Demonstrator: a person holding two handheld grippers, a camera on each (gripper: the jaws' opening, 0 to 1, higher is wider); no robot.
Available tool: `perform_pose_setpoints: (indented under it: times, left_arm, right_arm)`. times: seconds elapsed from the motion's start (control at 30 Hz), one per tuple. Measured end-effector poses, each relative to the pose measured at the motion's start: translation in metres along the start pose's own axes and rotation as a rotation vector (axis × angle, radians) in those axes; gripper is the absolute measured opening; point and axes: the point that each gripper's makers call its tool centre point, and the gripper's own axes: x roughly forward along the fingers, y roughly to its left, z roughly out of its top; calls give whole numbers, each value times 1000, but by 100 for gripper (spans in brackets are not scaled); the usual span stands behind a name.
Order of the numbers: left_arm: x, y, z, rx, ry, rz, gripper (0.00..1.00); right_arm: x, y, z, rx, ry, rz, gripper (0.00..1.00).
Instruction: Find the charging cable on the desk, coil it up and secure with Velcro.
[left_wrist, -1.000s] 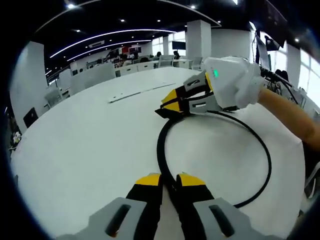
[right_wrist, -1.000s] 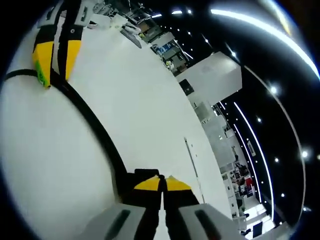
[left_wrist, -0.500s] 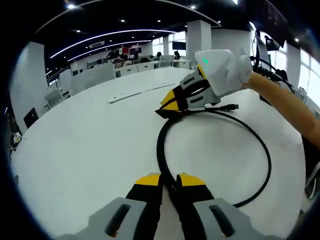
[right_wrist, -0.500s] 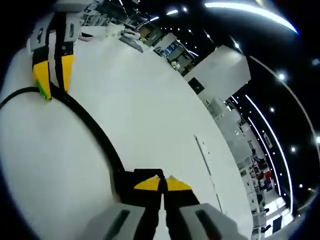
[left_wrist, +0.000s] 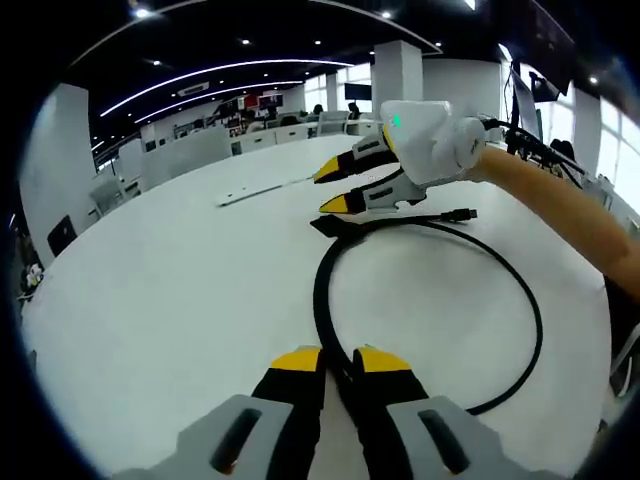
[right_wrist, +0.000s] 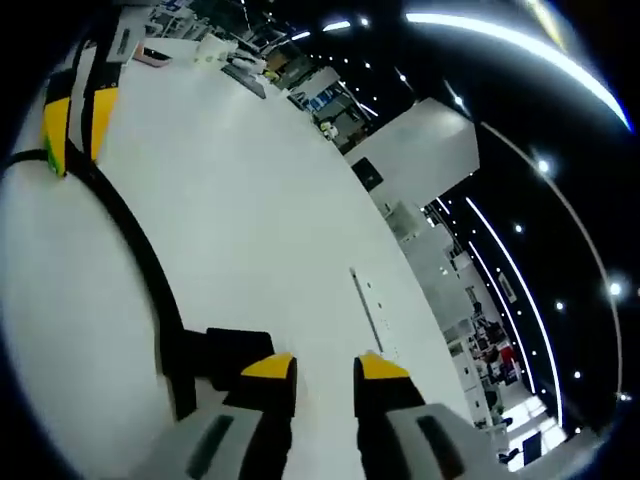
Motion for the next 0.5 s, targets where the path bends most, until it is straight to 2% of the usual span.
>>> perform_pose_setpoints:
  times: [0.1,0.17,0.2,0.27,0.33,0.43,0.5]
  left_arm:
    - [0,0,0,1,0,1,12]
    - [0,0,0,3,0,2,12]
    - [0,0,0,5,0,2,12]
    - [0,0,0,6,-1,1,12]
    - [0,0,0,6,-3,0,13]
    - [-1,-1,-1,12,-5,-1,13]
    - [-1,-1,-1,19,-6,1,13]
  right_arm:
    - [-5,-10,2,-34,11,-13,23]
    - [-7,-9,5,-35,19,-3,21]
    - [-8,-6,8,-23,12,9,15]
    - [-9,0,14,-27,2,26,15]
    - [-8,9,16,-109,10,64,15]
    - [-6,18,15,-212,52,72,15]
    - [-4,21,16,-214,51,72,15]
